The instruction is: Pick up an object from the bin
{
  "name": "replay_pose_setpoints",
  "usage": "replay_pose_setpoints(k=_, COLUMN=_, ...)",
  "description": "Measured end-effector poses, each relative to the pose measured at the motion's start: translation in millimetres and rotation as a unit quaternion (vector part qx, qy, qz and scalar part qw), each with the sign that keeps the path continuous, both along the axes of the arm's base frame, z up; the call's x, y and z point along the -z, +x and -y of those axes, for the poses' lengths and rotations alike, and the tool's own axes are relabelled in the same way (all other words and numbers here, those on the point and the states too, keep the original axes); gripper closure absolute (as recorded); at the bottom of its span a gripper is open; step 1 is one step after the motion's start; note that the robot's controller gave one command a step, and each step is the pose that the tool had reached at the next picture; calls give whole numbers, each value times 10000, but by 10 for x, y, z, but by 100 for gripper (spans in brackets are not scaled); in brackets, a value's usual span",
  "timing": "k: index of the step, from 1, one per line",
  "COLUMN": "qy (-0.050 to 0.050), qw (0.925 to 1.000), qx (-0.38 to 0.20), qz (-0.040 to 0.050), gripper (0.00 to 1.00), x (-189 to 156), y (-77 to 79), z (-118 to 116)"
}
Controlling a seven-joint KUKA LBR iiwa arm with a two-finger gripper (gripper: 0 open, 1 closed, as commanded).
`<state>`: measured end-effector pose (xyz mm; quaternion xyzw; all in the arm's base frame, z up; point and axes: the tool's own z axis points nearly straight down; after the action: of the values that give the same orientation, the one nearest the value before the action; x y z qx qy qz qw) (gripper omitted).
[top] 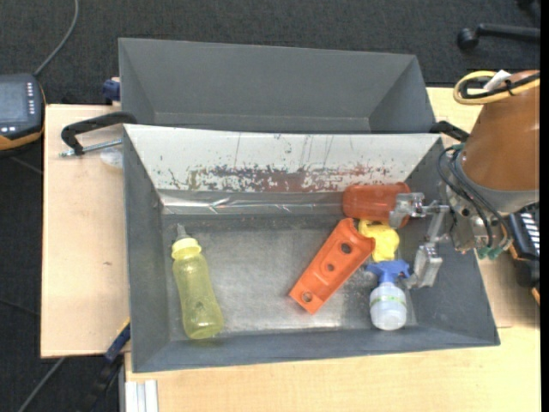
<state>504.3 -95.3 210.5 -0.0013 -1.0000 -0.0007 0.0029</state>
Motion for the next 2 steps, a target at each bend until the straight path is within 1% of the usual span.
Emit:
replay_pose_setpoints(k=1, qy=-7, qw=10000, qx=-12, qz=45, gripper=0, x=-47, y=16, z=-5)
replay_pose_setpoints(k=2, qy=-5, qw=9993, qx=-379, qz=52, gripper=0, x=407, y=78, z=-124)
